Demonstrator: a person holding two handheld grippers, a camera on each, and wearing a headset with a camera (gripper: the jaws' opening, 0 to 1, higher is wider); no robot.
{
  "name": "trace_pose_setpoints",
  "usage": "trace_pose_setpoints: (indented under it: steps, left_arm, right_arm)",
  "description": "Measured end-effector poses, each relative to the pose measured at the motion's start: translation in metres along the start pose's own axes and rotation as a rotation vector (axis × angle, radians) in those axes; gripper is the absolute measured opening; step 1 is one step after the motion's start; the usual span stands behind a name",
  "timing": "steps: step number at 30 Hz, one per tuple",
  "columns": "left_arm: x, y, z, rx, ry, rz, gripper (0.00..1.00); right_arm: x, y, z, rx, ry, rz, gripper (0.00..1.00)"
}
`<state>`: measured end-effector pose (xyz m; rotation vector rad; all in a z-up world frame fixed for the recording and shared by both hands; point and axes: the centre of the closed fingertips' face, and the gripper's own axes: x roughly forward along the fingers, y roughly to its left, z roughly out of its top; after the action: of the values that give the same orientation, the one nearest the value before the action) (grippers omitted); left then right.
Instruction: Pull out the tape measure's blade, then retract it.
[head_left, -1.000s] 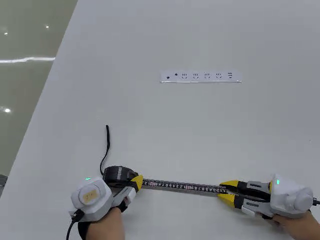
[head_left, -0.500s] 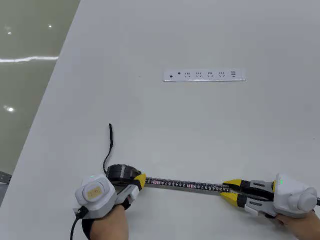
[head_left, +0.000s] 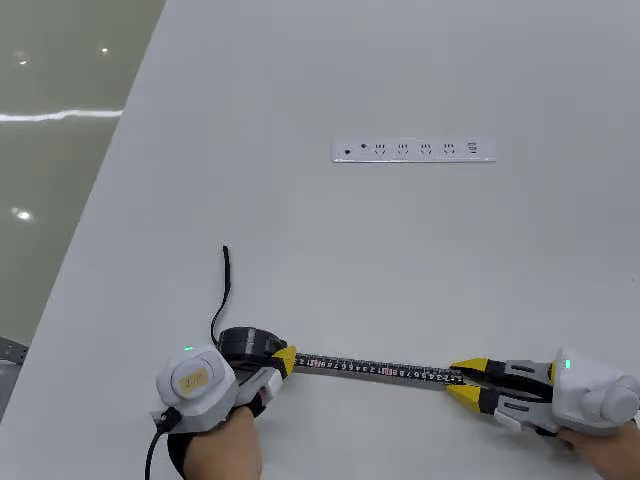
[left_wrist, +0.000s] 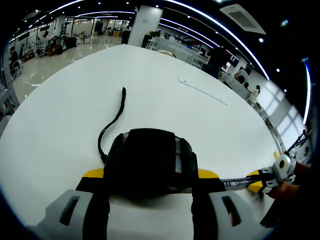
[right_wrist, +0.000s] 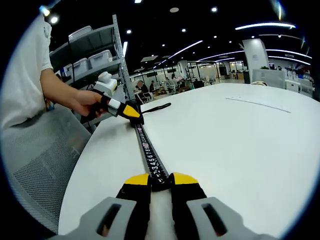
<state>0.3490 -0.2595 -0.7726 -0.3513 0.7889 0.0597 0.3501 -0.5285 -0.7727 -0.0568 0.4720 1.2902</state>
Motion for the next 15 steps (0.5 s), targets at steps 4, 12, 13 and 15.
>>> trace_pose_setpoints:
  steps: [4,12,13,15]
  left_arm:
    - [0.000,0.000,0.000,0.006,-0.004,0.000,0.64]
    - [0.000,0.001,0.000,0.009,-0.002,-0.002,0.64]
    - [0.001,0.001,-0.001,0.008,-0.002,-0.002,0.64]
    - [0.000,0.001,-0.001,0.008,0.000,-0.002,0.64]
  right_arm:
    - [0.006,0.003,0.002,-0.011,0.000,0.007,0.14]
    - [0.021,0.008,0.007,-0.022,-0.002,0.023,0.14]
    - [0.021,0.008,0.007,-0.024,-0.002,0.024,0.14]
    - [0.023,0.008,0.007,-0.026,-0.003,0.027,0.14]
